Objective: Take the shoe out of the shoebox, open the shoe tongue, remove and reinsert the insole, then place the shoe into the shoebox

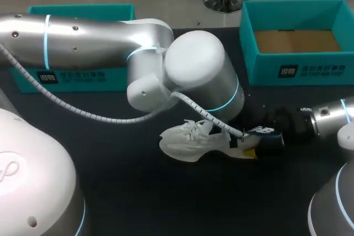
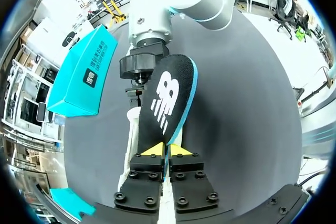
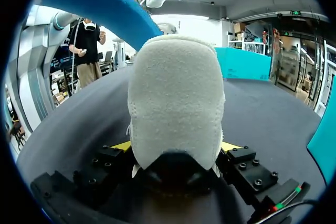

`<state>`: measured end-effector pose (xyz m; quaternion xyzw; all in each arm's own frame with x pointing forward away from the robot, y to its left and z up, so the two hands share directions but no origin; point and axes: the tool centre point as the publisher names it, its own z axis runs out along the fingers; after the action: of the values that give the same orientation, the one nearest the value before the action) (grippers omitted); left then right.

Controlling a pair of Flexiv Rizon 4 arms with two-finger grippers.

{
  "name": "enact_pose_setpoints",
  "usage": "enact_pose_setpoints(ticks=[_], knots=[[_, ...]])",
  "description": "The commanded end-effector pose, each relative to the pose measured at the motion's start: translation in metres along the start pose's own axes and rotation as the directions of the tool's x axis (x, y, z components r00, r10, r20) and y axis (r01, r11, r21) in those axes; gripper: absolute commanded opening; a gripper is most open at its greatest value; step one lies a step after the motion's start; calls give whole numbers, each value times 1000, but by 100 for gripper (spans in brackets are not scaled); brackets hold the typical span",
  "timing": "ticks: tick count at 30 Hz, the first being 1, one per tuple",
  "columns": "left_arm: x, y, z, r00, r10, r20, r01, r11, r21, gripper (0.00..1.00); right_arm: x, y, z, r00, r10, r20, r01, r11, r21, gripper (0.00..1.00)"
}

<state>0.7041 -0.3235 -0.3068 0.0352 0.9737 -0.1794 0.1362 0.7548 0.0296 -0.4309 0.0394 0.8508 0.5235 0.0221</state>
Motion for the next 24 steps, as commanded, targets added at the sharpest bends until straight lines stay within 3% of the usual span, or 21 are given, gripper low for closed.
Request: enact_pose_setpoints(ticks=[1, 2, 4, 6, 24], knots=[[1, 5, 0, 1000, -5, 4, 5, 1000, 7, 47, -1, -1, 3, 1000, 1, 0, -1, 1000, 3, 0], [1, 6, 0, 1000, -8, 4, 8, 1000, 10, 48, -1, -1, 3, 1000, 1, 0, -1, 1000, 3, 0], [0, 10, -2, 1000, -15, 7, 15, 1000, 20, 64, -1, -1, 3, 1000, 1, 0, -1, 1000, 3, 0], [-2, 14, -2, 1000, -22, 11, 22, 999, 26, 67, -1, -1, 3, 1000, 1, 0, -1, 1000, 3, 0], [-13, 5, 27, 999, -43, 33, 43, 999, 11, 43, -1, -1, 3, 1000, 1, 0, -1, 1000, 3, 0]])
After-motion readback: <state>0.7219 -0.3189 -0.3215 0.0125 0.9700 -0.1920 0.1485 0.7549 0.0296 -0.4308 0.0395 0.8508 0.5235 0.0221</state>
